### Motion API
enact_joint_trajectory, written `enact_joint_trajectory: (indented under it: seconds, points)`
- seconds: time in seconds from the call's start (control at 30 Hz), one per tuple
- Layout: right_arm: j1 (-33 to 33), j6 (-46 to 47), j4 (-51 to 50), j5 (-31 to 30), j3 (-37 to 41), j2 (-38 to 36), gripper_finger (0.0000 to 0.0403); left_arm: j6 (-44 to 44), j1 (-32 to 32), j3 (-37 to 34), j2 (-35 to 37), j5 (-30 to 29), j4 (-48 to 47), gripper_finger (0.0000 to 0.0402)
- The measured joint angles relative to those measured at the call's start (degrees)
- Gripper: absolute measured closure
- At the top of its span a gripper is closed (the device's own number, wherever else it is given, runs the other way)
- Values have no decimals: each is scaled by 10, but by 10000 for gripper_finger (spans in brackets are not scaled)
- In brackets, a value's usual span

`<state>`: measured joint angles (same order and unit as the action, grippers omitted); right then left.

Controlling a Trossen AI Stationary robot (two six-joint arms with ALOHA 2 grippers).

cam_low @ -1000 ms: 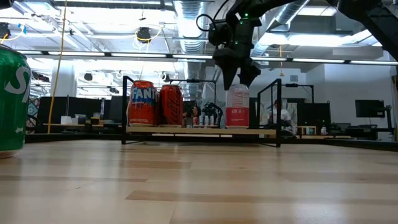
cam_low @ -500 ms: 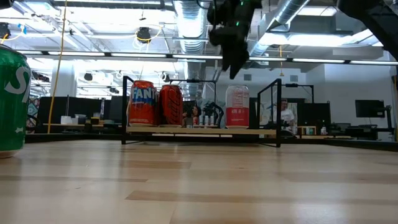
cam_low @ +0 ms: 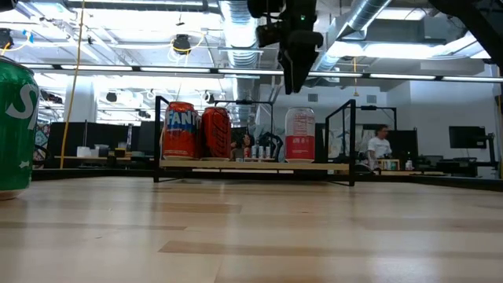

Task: Place canned beverage on shelf
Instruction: Put the pink white soda can on the shelf

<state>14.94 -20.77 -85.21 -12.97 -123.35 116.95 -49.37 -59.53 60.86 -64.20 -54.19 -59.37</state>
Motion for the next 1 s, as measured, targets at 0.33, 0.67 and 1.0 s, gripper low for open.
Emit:
enact_joint_trajectory:
  seconds: [0.33,0.67,1.0]
  points:
    - [31,-31,5,-5,1,0,38,-4,0,0,0,-1,0,95]
    - [73,-38,5,25,1,0,38,-7,0,0,0,-18,0,95]
    - [94,-52,32,43,1,5,38,-9,0,0,0,-19,-1,95]
